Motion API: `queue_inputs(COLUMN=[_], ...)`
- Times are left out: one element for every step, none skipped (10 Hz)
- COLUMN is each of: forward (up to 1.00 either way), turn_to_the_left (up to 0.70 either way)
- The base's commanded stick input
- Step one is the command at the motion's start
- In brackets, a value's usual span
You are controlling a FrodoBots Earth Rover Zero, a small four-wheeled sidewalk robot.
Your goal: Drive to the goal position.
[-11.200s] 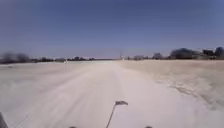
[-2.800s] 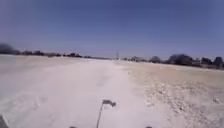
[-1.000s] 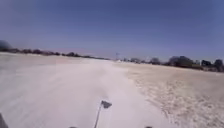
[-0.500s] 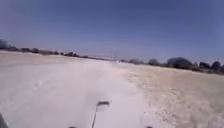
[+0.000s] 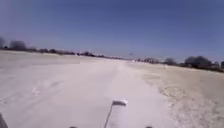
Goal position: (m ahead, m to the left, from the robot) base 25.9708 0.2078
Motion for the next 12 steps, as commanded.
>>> queue_inputs(forward=[0.7, 0.7, 0.7, 0.7, 0.7, 0.7, 0.7, 0.7, 0.7, 0.7, 0.7, 0.7], turn_to_the_left=[0.0, 0.0, 0.0, 0.0, 0.0, 0.0, 0.0, 0.0, 0.0, 0.0, 0.0, 0.0])
